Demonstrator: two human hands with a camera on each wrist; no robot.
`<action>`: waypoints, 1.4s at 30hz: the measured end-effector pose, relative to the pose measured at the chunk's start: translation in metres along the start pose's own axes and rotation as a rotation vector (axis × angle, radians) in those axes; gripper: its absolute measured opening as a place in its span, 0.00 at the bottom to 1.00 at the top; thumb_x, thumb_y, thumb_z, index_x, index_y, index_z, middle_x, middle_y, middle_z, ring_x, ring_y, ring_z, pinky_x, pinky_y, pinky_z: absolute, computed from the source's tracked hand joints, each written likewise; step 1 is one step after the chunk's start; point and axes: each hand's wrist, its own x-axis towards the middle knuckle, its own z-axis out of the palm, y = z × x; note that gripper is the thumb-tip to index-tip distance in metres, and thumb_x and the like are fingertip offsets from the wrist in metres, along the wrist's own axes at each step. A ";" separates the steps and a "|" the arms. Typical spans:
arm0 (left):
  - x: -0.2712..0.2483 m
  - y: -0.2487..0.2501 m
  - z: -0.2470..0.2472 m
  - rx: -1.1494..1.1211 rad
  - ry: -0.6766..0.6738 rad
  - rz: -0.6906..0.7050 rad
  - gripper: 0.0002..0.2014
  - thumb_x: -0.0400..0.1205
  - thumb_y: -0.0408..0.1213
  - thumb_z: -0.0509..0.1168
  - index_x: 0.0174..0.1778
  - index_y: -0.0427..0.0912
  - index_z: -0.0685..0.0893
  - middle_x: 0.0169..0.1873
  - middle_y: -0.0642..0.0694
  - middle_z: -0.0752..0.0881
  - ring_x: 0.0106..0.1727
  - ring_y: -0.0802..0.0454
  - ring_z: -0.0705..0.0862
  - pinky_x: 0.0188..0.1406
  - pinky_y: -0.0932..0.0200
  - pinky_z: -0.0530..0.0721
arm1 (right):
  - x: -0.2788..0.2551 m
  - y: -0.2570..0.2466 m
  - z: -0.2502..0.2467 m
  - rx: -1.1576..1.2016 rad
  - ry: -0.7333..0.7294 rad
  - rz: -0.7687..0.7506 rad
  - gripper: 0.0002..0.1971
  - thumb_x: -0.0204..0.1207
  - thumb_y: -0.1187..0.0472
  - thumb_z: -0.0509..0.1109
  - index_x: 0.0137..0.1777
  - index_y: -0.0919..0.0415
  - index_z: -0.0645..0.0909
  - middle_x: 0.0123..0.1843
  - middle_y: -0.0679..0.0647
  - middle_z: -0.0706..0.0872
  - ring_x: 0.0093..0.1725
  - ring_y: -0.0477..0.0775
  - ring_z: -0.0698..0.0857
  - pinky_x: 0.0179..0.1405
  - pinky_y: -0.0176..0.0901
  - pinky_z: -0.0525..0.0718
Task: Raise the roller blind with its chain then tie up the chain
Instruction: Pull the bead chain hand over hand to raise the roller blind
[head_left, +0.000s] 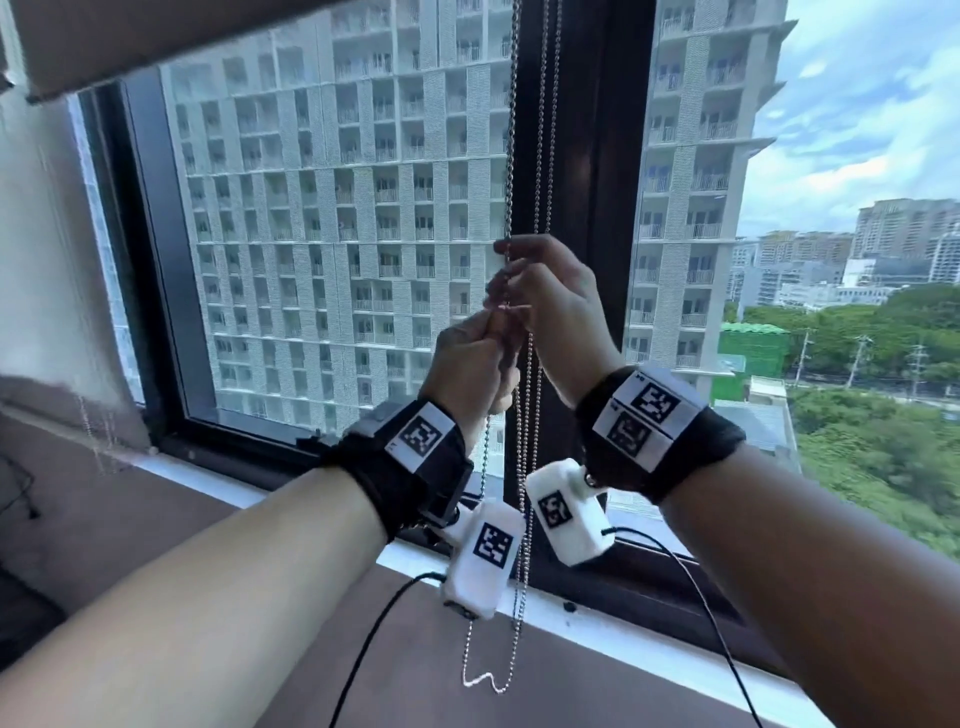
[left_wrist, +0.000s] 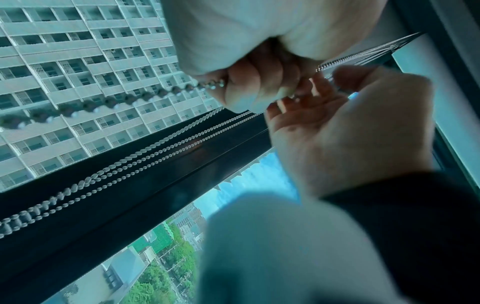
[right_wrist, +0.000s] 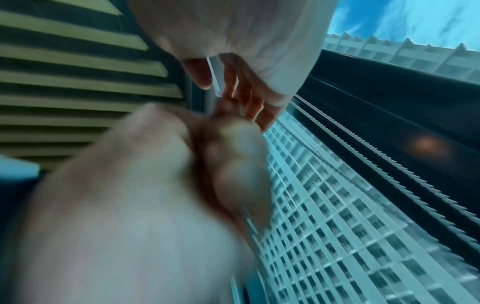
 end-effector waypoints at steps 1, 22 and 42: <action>-0.002 -0.003 0.000 0.001 -0.004 -0.011 0.25 0.80 0.23 0.51 0.21 0.49 0.77 0.17 0.50 0.64 0.16 0.56 0.57 0.17 0.63 0.50 | 0.004 -0.007 0.003 0.006 -0.002 0.000 0.18 0.72 0.65 0.58 0.58 0.69 0.80 0.38 0.61 0.81 0.37 0.56 0.82 0.36 0.44 0.81; -0.006 -0.005 -0.029 0.190 -0.077 -0.110 0.12 0.83 0.31 0.55 0.51 0.34 0.84 0.35 0.39 0.89 0.34 0.47 0.88 0.36 0.53 0.86 | -0.005 0.025 0.015 -0.074 0.113 0.010 0.22 0.87 0.49 0.56 0.29 0.55 0.66 0.23 0.49 0.66 0.21 0.47 0.65 0.24 0.46 0.67; 0.023 0.010 0.008 0.043 0.021 0.137 0.17 0.86 0.31 0.55 0.33 0.39 0.81 0.19 0.46 0.75 0.30 0.44 0.76 0.41 0.57 0.87 | -0.044 0.057 0.003 0.087 -0.007 0.074 0.22 0.89 0.59 0.54 0.30 0.55 0.68 0.21 0.45 0.69 0.18 0.40 0.66 0.16 0.35 0.64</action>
